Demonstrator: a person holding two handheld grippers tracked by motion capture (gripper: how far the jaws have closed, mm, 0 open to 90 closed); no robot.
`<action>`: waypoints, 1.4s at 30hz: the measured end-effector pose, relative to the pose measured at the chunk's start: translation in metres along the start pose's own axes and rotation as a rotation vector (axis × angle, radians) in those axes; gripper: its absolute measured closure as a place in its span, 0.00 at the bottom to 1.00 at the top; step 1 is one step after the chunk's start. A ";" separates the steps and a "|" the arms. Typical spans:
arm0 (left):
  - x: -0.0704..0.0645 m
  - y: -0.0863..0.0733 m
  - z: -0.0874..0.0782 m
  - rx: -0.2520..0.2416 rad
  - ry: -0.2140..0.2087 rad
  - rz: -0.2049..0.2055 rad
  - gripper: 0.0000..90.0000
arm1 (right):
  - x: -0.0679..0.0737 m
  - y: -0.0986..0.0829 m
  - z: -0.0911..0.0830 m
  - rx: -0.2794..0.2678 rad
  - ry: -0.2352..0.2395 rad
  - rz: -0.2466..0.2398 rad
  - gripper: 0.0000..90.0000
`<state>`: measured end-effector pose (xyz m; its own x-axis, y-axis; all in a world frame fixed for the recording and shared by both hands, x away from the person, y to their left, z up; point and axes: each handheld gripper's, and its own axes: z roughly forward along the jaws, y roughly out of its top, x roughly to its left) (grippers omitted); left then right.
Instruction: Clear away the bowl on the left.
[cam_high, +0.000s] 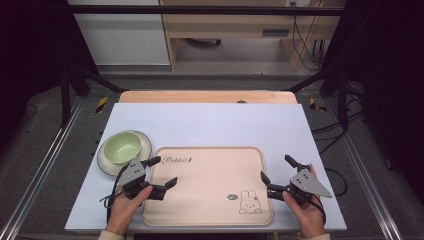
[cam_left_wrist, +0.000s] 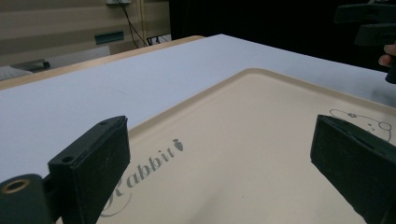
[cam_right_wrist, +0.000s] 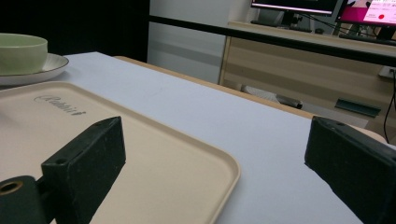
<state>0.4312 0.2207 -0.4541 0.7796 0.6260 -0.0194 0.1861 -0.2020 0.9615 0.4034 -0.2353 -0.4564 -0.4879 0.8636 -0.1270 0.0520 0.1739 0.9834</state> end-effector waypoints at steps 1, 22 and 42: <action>-0.001 0.000 0.000 0.004 -0.003 -0.002 0.05 | 0.000 0.000 0.000 0.007 0.001 0.000 0.06; 0.004 0.018 -0.013 -0.055 0.064 -0.023 0.05 | -0.002 0.000 0.000 0.022 -0.021 0.028 0.05; 0.015 0.037 -0.034 -0.017 0.187 0.021 0.06 | -0.001 0.004 -0.006 0.003 -0.042 0.044 0.05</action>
<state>0.4294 0.2486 -0.4089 0.6585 0.7509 0.0506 0.1591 -0.2046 0.9658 0.3992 -0.2382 -0.4519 -0.4481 0.8896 -0.0887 0.0752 0.1364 0.9878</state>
